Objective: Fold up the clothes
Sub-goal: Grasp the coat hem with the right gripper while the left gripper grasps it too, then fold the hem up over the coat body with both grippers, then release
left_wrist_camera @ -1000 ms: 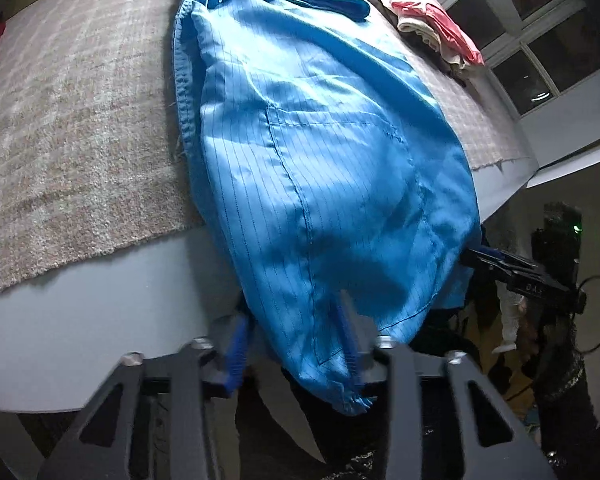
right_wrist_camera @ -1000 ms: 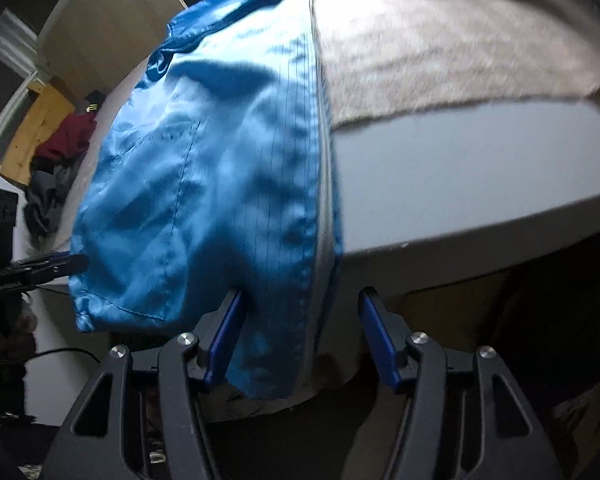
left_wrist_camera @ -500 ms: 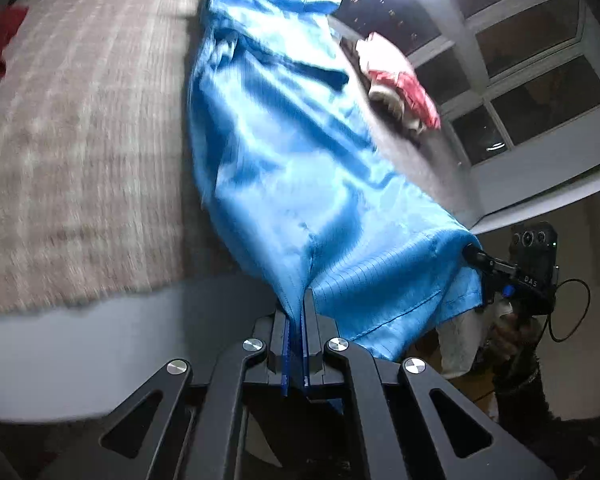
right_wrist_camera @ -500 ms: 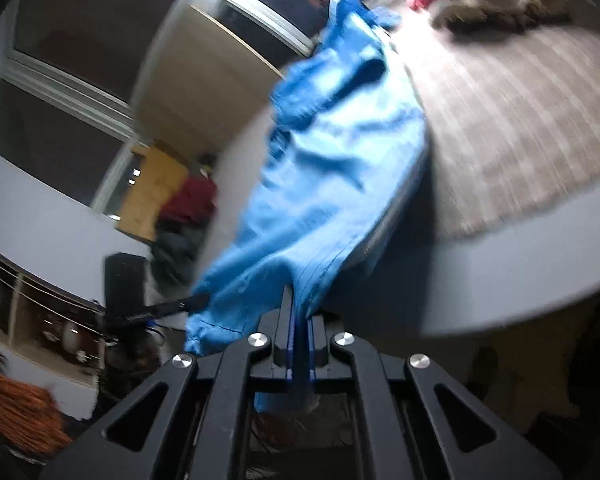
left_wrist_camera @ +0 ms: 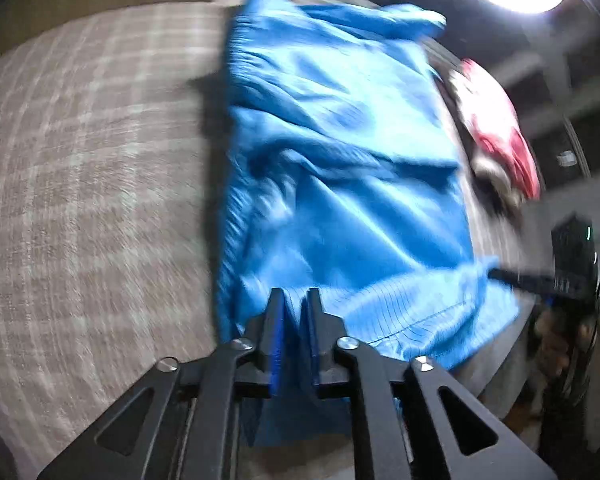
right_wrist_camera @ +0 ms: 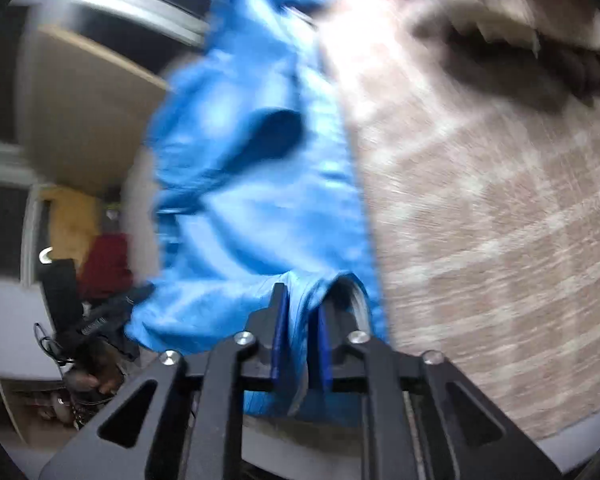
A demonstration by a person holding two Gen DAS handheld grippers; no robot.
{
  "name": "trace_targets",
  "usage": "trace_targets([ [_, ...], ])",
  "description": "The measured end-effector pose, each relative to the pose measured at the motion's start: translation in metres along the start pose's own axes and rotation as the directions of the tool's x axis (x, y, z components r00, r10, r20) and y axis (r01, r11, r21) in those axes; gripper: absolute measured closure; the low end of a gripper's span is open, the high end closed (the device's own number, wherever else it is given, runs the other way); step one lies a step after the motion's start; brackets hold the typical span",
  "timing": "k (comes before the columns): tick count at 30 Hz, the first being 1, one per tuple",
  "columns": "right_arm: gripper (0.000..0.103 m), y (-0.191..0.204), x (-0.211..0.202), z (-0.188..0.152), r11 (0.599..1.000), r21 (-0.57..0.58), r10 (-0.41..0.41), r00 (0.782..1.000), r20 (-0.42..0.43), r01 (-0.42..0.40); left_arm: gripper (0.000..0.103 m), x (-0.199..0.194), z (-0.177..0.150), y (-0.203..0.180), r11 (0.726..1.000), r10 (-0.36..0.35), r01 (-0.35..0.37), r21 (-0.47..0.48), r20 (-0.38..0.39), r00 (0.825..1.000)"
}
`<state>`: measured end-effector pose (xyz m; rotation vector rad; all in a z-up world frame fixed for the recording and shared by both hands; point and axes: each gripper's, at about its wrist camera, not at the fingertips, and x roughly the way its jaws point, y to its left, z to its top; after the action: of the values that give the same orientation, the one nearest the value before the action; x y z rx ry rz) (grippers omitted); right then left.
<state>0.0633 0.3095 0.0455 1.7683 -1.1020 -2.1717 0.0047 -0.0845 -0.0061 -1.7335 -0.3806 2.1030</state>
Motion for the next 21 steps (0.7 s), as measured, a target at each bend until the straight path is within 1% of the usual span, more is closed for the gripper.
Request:
trace_targets([
  [1, 0.08, -0.001, -0.007, 0.003, 1.0, -0.016, 0.02, 1.0, -0.009, -0.02, 0.071, -0.009, 0.001, 0.003, 1.0, -0.013, 0.013, -0.01, 0.017, 1.0],
  [2, 0.071, -0.002, -0.014, 0.006, 0.999, -0.031, 0.04, 0.999, -0.018, -0.04, 0.067, -0.019, 0.001, 0.005, 1.0, -0.021, 0.022, -0.011, 0.034, 0.999],
  [3, 0.066, -0.001, -0.025, 0.006, 0.997, -0.071, 0.042, 0.999, -0.004, -0.042, 0.066, -0.03, -0.002, 0.006, 1.0, -0.023, 0.023, 0.001, 0.056, 0.998],
  [4, 0.065, 0.001, -0.037, 0.005, 0.992, -0.118, 0.041, 0.999, 0.019, -0.038, 0.065, -0.041, -0.007, 0.005, 0.999, -0.021, 0.019, 0.027, 0.077, 0.997],
  [6, 0.065, 0.004, -0.061, 0.003, 0.977, -0.21, 0.041, 0.997, 0.063, -0.027, 0.065, -0.055, -0.021, 0.001, 0.995, 0.007, -0.014, 0.095, 0.082, 0.997],
  [8, 0.065, 0.01, -0.066, 0.0, 0.958, -0.288, 0.019, 0.998, 0.052, -0.003, 0.066, -0.053, -0.042, -0.01, 0.987, 0.042, -0.047, 0.152, 0.036, 0.998],
  [10, 0.066, 0.017, -0.055, -0.006, 0.933, -0.358, 0.023, 1.0, -0.006, -0.024, 0.067, -0.035, -0.058, -0.021, 0.981, 0.037, -0.029, 0.193, -0.042, 0.998],
  [12, 0.068, 0.025, -0.036, -0.013, 0.908, -0.415, 0.026, 0.997, -0.071, -0.053, 0.067, -0.014, -0.072, -0.033, 0.974, 0.027, 0.003, 0.228, -0.124, 0.992],
  [15, 0.068, 0.043, 0.004, -0.022, 0.869, -0.489, 0.0, 0.987, -0.159, -0.079, 0.067, 0.02, -0.077, -0.05, 0.959, 0.041, 0.014, 0.282, -0.188, 0.981],
  [16, 0.068, 0.049, 0.013, -0.02, 0.862, -0.5, 0.003, 0.987, -0.162, -0.085, 0.067, 0.028, -0.072, -0.054, 0.959, 0.028, 0.029, 0.284, -0.196, 0.98],
  [18, 0.068, 0.061, 0.029, -0.012, 0.853, -0.514, 0.018, 0.988, -0.152, -0.094, 0.067, 0.033, -0.05, -0.054, 0.966, 0.014, 0.024, 0.258, -0.142, 0.99],
  [19, 0.068, 0.065, 0.032, -0.006, 0.859, -0.506, 0.017, 0.992, -0.125, -0.078, 0.067, 0.028, -0.037, -0.051, 0.971, 0.03, -0.009, 0.241, -0.085, 0.996],
  [20, 0.068, 0.064, 0.031, 0.004, 0.875, -0.483, -0.002, 0.998, -0.066, -0.03, 0.066, 0.02, -0.023, -0.045, 0.974, 0.058, -0.054, 0.219, -0.015, 0.998],
  [21, 0.068, 0.06, 0.024, 0.011, 0.889, -0.457, -0.031, 1.0, 0.005, 0.029, 0.065, 0.009, -0.012, -0.038, 0.977, 0.095, -0.104, 0.187, 0.06, 0.994],
])
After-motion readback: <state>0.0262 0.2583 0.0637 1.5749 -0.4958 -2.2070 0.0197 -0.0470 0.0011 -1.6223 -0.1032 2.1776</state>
